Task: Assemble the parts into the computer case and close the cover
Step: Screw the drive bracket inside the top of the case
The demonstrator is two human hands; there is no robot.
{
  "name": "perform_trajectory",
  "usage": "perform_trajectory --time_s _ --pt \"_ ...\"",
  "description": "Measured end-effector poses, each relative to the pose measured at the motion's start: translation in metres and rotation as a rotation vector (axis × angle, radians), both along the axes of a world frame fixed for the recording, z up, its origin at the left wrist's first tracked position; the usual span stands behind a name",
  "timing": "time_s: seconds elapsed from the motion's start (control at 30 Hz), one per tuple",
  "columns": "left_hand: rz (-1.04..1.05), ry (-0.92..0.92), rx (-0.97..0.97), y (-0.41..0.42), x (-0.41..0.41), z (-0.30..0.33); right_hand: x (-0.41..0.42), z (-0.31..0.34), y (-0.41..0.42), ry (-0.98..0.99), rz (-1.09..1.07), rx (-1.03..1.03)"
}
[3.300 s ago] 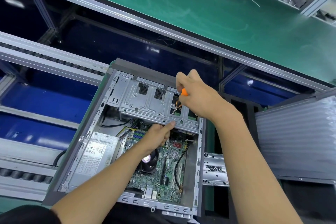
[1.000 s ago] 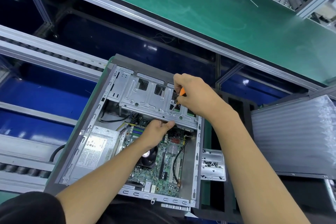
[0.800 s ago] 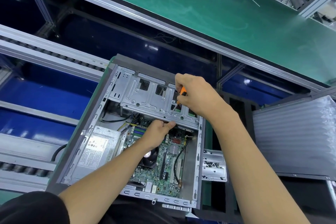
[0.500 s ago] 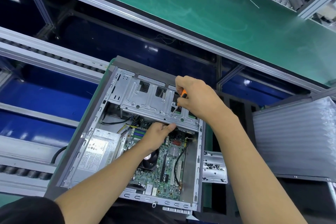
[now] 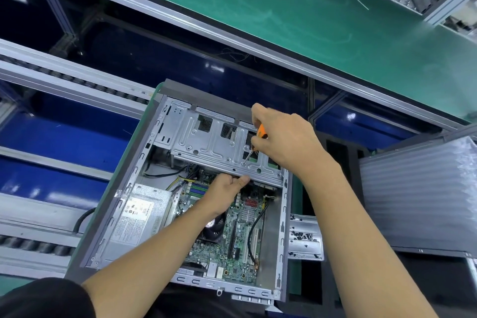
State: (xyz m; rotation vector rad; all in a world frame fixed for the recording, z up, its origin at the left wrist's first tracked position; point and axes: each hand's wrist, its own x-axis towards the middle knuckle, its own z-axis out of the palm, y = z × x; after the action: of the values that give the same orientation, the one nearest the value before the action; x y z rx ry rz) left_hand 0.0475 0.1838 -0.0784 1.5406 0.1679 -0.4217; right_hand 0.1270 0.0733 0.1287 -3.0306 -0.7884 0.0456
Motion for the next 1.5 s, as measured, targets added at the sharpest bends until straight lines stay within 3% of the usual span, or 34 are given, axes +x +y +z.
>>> perform_trajectory --time_s 0.2,0.6,0.9,1.17,1.37,1.5 --pt "0.006 0.007 -0.035 0.001 -0.001 -0.001 0.002 0.001 0.001 0.246 0.018 0.175" --pt "-0.063 0.013 -0.088 0.005 -0.001 -0.007 0.006 0.001 -0.001 0.048 -0.023 0.005" --pt "-0.045 0.027 -0.038 0.006 0.000 -0.006 0.004 0.007 -0.003 0.164 0.056 0.036" --pt "-0.025 0.030 0.012 0.004 0.001 -0.007 0.003 0.003 -0.004 0.024 -0.001 -0.044" --pt "-0.016 0.039 0.016 0.004 0.002 -0.008 0.004 0.004 -0.001 0.254 0.051 0.130" --pt "-0.024 0.036 0.040 0.004 0.002 -0.008 0.004 0.003 0.000 0.102 0.026 0.060"
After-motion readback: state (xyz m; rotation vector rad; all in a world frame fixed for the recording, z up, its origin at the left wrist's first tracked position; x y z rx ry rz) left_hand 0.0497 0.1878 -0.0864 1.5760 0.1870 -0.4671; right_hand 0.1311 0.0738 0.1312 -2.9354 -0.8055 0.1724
